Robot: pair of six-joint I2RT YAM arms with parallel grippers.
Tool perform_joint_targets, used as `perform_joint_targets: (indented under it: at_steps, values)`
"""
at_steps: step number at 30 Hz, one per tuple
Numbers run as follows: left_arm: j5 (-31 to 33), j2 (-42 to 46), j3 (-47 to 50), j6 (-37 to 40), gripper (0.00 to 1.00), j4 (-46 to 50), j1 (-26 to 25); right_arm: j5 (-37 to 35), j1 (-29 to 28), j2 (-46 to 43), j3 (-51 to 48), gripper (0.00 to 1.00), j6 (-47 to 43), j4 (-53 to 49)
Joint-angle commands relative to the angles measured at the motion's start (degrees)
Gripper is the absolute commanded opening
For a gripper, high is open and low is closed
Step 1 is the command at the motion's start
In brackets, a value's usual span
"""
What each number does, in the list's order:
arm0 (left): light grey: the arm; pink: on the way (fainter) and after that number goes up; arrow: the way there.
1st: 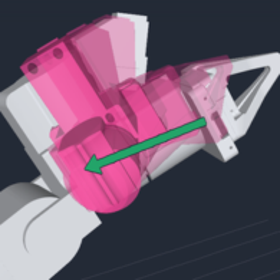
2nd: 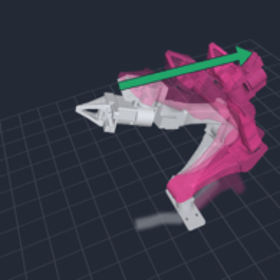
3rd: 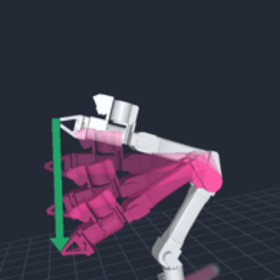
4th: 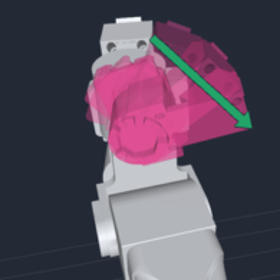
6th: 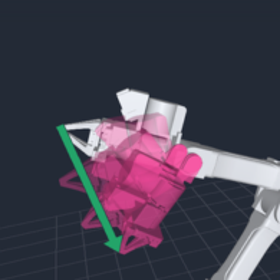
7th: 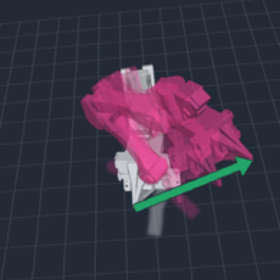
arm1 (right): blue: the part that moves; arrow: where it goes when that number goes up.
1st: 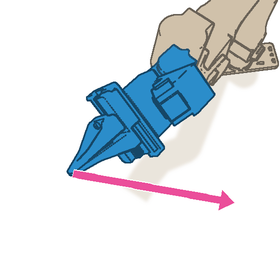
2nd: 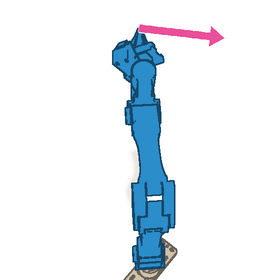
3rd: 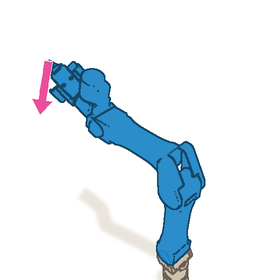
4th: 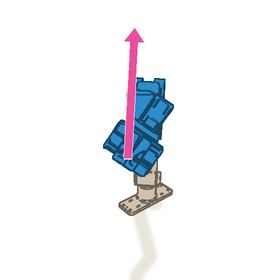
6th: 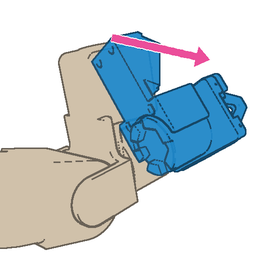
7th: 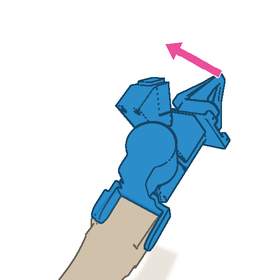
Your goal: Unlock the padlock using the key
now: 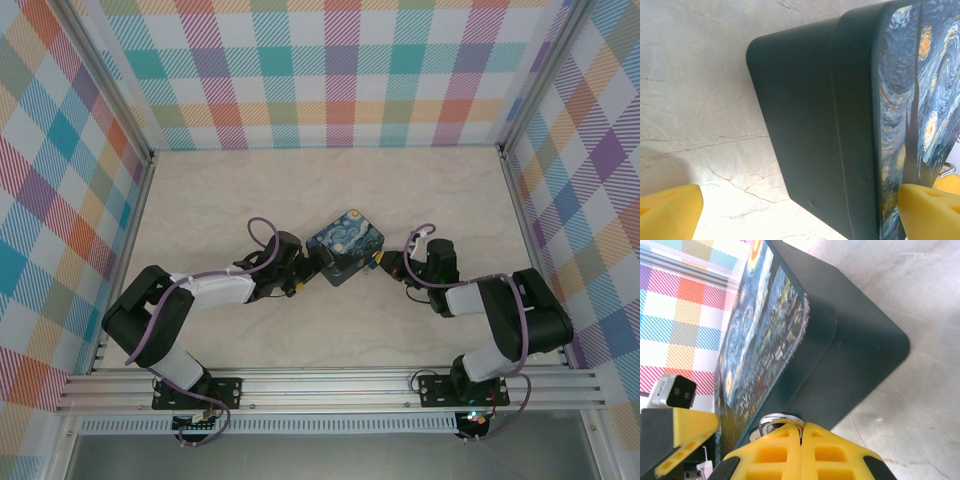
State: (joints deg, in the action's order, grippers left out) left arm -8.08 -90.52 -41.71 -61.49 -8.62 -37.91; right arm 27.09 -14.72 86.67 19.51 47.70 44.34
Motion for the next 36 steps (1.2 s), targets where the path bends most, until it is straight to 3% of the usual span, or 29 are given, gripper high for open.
perform_joint_targets:
  at_steps: [1,9,17,28,36]
  values:
    - [1.53,0.65,0.56,2.36,0.98,7.45,2.21,-0.98,0.57,-6.02,1.49,0.0,-6.49,-12.98]
    - [0.29,1.42,-0.54,5.95,0.99,9.78,7.97,-2.91,0.63,-22.27,10.07,0.01,-20.13,-45.74]
    - [-1.8,-1.5,-4.8,9.67,0.99,11.12,12.66,3.29,0.24,-22.21,16.94,0.0,-22.67,-66.02]
    - [-5.83,-6.16,-13.65,14.99,1.0,14.3,16.33,-0.24,-7.69,-17.92,16.86,0.0,-19.29,-71.07]
    - [-2.06,3.75,-13.38,17.89,1.0,18.62,16.55,-2.79,-10.62,-10.33,20.15,0.0,-19.42,-71.03]
